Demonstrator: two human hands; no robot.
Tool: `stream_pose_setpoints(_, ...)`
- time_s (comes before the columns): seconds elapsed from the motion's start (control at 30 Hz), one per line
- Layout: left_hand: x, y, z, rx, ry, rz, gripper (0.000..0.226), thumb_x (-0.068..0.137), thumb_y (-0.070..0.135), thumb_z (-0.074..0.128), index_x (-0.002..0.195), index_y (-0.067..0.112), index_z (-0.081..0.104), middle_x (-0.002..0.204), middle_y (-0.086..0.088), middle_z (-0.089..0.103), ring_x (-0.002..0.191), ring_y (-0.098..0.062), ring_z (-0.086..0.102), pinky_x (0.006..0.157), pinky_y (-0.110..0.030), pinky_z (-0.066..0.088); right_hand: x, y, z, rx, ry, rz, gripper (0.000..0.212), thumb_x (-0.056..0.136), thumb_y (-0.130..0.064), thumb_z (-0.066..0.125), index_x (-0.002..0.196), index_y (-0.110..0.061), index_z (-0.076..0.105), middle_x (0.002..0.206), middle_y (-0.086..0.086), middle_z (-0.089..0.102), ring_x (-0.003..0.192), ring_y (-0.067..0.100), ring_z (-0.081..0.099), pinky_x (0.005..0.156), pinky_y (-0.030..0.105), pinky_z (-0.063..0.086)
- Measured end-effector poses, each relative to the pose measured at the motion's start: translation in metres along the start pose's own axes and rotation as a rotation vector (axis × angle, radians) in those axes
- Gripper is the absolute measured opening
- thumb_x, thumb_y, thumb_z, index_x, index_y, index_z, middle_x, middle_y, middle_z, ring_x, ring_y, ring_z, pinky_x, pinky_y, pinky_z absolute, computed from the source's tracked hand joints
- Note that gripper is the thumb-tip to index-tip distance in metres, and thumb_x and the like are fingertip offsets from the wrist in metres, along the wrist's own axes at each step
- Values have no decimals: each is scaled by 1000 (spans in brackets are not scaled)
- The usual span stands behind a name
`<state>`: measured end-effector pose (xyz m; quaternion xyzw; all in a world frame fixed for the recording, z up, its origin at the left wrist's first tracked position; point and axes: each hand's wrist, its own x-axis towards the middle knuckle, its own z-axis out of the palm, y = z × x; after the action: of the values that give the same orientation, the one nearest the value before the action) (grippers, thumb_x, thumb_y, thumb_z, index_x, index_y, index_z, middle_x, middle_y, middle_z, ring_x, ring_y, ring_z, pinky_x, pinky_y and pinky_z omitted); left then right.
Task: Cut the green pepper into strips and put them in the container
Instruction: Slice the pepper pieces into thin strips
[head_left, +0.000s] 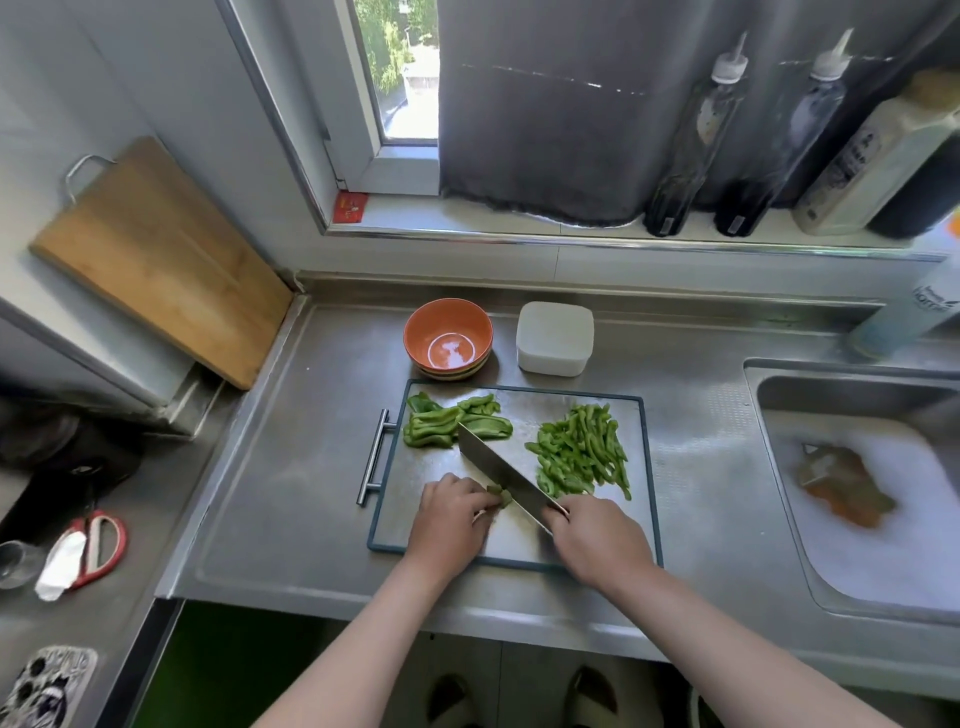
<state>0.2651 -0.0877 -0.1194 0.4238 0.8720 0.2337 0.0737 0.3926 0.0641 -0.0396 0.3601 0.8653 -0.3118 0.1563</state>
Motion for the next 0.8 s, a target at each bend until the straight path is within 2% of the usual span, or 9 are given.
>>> stream_pose_setpoints(0.07, 2, -6, 3, -16, 48, 81, 19, 77, 11, 79, 93, 20, 78, 95, 1, 66, 89, -25, 57, 73, -39, 50, 2, -1, 0, 20, -15, 6, 38, 100, -44, 44, 67, -27, 53, 73, -8, 59, 73, 20, 58, 59, 31, 39)
stream_pose_setpoints(0.13, 6, -11, 6, -41, 77, 182, 12, 81, 10, 74, 92, 13, 76, 100, -2, 64, 92, -24, 57, 69, -37, 53, 4, -2, -1, 17, -25, 8, 39, 100, -44, 44, 67, -25, 52, 72, -6, 60, 71, 20, 57, 57, 31, 37)
stream_pose_setpoints(0.17, 9, -14, 7, -40, 84, 229, 10, 86, 13, 68, 92, 10, 75, 101, -2, 64, 94, -22, 57, 67, -35, 54, 6, -3, -1, 11, -27, 7, 40, 101, -43, 44, 67, -24, 52, 72, -6, 59, 70, 19, 56, 56, 31, 36)
stream_pose_setpoints(0.27, 15, -17, 11, 36, 78, 313, 26, 93, 24, 51, 90, 8, 71, 102, -1, 62, 92, -21, 57, 57, -35, 52, 9, -4, -3, -47, -17, -20, 40, 101, -43, 42, 68, -24, 52, 70, -6, 58, 68, 19, 54, 56, 32, 36)
stream_pose_setpoints(0.4, 18, -19, 15, 96, 91, 373, 27, 91, 25, 49, 92, 9, 70, 99, -4, 61, 85, -23, 58, 49, -33, 50, 12, -1, -6, -126, 32, -65, 34, 102, -42, 39, 75, -27, 55, 75, -7, 58, 75, 23, 54, 63, 33, 41)
stream_pose_setpoints(0.6, 21, -32, 25, 42, 109, 377, 12, 88, 12, 58, 89, 10, 70, 94, -5, 65, 84, -21, 57, 54, -36, 52, 14, 2, -5, -86, -20, -54, 35, 102, -44, 39, 75, -29, 55, 72, -8, 57, 74, 23, 54, 62, 33, 38)
stream_pose_setpoints(0.8, 27, -26, 26, 58, 148, 440, 7, 80, 5, 73, 83, 11, 71, 85, -6, 65, 82, -22, 60, 53, -34, 52, 9, -1, -9, -87, 34, -62, 35, 101, -41, 39, 72, -28, 53, 70, -7, 59, 69, 19, 55, 58, 32, 37)
